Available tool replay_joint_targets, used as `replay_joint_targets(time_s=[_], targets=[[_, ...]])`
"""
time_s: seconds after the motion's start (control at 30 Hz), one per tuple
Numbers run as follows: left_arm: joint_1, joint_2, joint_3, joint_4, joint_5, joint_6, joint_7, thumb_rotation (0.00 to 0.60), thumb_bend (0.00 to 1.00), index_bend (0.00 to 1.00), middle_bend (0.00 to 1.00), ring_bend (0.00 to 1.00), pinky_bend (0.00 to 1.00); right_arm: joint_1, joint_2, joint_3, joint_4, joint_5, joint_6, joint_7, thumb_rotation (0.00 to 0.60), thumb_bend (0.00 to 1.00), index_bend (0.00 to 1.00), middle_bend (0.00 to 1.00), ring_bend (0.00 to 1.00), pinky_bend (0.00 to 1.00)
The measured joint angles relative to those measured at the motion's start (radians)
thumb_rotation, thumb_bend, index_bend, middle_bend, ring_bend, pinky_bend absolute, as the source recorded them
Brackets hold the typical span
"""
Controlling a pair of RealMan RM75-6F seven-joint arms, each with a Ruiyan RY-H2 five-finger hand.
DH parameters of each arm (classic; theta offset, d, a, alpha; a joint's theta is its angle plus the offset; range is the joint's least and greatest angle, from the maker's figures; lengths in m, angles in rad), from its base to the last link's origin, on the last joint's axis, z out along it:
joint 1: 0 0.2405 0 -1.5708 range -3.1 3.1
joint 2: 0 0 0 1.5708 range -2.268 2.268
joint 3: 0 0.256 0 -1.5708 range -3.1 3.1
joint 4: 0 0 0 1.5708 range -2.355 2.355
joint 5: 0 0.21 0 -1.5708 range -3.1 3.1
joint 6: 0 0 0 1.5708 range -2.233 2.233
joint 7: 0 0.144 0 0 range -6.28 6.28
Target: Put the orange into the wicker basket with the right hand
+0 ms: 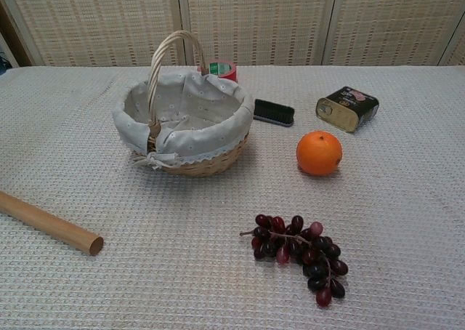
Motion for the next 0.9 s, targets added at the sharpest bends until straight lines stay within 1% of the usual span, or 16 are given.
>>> replay_joint_targets(time_s=[0.33,0.43,0.63,0.77,0.9], targets=[[0.001,-0.001,-0.002,0.000,-0.005,0.001,0.002,0.600,0.35,0.00,0.00,0.00,0.06,0.004,0.002,0.008,-0.008,0.010,-0.006,0.003,0.600,0.09,0.00,0.00,0.00,0.06],[0.000,-0.002,-0.004,0.001,-0.010,-0.003,0.000,0.600,0.35,0.00,0.00,0.00,0.06,0.012,0.002,0.016,-0.018,0.020,-0.015,0.000,0.600,0.09,0.00,0.00,0.00,0.06],[-0.001,-0.002,-0.003,0.002,-0.009,-0.004,-0.002,0.600,0.35,0.00,0.00,0.00,0.06,0.053,0.004,0.047,-0.078,0.056,-0.066,-0.042,0.600,0.09,0.00,0.00,0.00,0.05],[-0.001,0.000,-0.002,0.001,-0.008,-0.004,-0.005,0.600,0.35,0.00,0.00,0.00,0.06,0.098,-0.002,0.078,-0.134,0.125,-0.130,-0.111,0.600,0.09,0.00,0.00,0.00,0.05],[-0.001,0.001,-0.001,-0.002,-0.006,-0.005,-0.005,0.600,0.35,0.00,0.00,0.00,0.06,0.165,-0.025,0.122,-0.196,0.270,-0.211,-0.203,0.600,0.09,0.00,0.00,0.00,0.05]])
